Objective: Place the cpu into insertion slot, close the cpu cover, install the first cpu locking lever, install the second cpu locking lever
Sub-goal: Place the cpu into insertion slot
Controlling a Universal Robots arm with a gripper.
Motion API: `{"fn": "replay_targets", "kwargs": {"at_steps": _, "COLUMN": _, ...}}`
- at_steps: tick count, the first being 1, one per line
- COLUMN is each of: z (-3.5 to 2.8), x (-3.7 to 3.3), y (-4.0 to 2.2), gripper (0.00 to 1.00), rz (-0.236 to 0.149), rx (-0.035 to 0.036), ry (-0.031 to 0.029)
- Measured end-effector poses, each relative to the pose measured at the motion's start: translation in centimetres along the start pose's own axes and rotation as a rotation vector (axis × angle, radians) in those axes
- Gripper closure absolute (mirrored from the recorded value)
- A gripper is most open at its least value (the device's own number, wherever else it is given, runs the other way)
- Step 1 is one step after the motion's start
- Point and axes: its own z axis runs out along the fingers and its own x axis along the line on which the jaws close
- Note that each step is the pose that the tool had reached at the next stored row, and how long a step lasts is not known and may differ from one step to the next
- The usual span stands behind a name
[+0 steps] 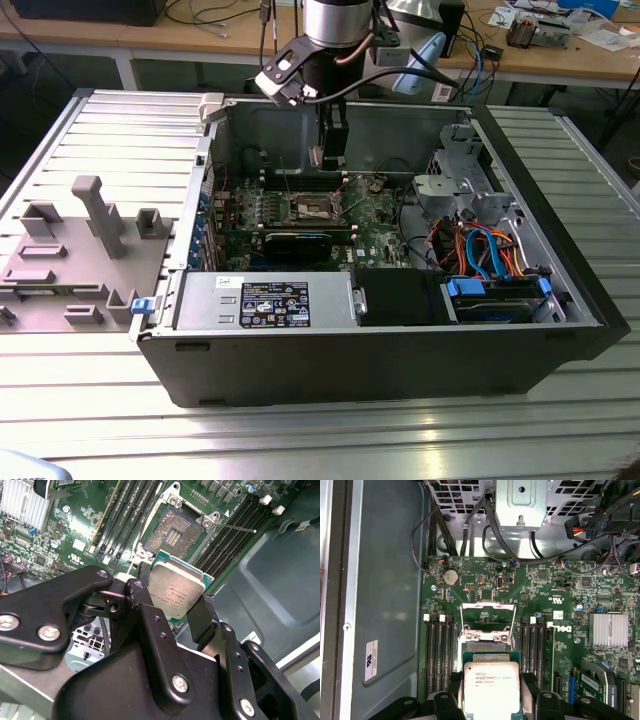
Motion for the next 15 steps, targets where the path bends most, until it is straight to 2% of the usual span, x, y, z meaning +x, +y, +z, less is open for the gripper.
{"fn": "replay_targets", "kwargs": {"at_steps": 15, "z": 0.42, "x": -0.01, "y": -0.03, "gripper": 0.45, "rz": 0.0, "rx": 0.0, "ry": 0.0}}
